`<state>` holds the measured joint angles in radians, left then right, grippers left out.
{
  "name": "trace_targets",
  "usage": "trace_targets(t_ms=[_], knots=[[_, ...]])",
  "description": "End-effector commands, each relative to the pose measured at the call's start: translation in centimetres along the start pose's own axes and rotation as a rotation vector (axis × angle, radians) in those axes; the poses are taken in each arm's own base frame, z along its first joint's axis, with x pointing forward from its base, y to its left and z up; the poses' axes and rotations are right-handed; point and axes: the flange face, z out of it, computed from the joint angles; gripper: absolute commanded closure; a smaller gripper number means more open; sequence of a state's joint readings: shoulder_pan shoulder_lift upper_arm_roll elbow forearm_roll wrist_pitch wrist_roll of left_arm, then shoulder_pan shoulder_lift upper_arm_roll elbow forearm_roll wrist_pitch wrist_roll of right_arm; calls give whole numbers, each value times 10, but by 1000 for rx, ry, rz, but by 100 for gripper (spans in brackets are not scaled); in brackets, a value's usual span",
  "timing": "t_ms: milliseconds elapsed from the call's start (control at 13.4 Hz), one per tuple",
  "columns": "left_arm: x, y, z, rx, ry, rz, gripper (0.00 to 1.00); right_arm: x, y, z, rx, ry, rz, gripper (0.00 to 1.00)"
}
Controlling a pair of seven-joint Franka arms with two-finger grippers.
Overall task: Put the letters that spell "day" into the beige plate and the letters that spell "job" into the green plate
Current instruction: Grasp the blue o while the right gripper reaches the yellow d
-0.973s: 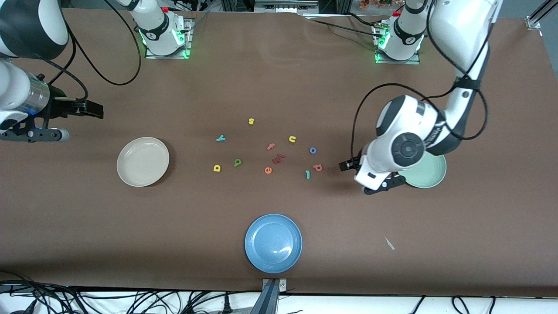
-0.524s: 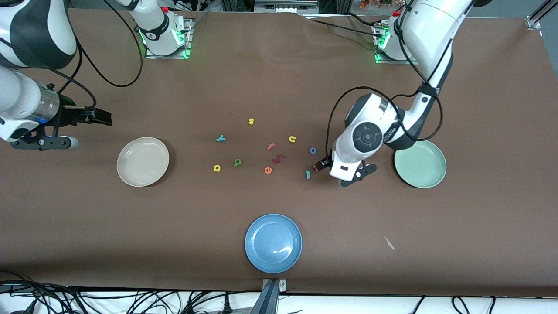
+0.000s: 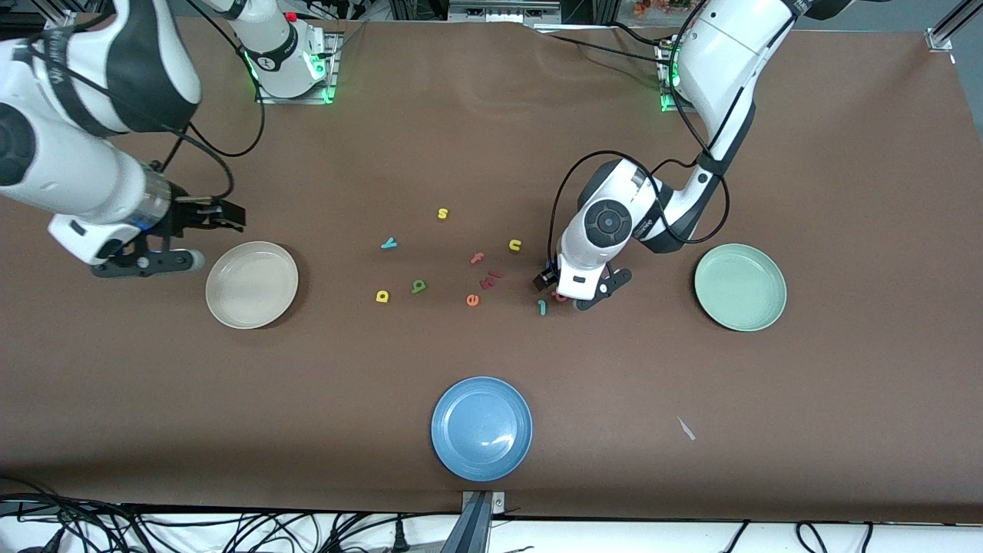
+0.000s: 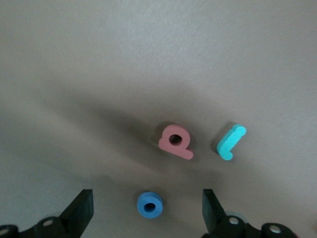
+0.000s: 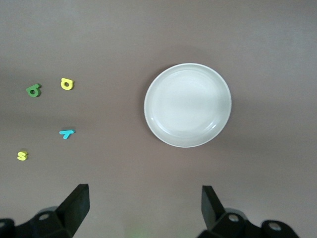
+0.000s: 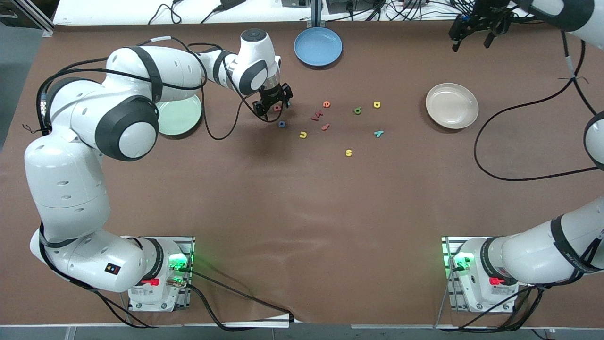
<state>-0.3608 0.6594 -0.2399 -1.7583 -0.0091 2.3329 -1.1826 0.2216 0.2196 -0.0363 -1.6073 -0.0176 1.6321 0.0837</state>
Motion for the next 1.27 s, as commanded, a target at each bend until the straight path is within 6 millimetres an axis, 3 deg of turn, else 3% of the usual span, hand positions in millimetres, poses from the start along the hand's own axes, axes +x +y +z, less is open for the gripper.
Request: trace_targets(t_ms=[0, 150, 374, 599, 749, 1198], knots=[[-19, 3, 7, 5, 6, -7, 15, 13, -22, 18, 2, -12, 49, 0], [-34, 0, 20, 9, 6, 13, 17, 23, -36, 32, -1, -5, 39, 0], [-39, -4, 29, 9, 10, 10, 29, 41, -65, 61, 4, 21, 69, 0], [-37, -5, 29, 11, 10, 8, 34, 56, -94, 89, 21, 47, 116, 0], [-36, -6, 30, 12, 10, 12, 47, 66, -119, 117, 57, 55, 147, 0], [-30, -4, 29, 6, 14, 15, 52, 85, -175, 201, 74, 114, 199, 0]])
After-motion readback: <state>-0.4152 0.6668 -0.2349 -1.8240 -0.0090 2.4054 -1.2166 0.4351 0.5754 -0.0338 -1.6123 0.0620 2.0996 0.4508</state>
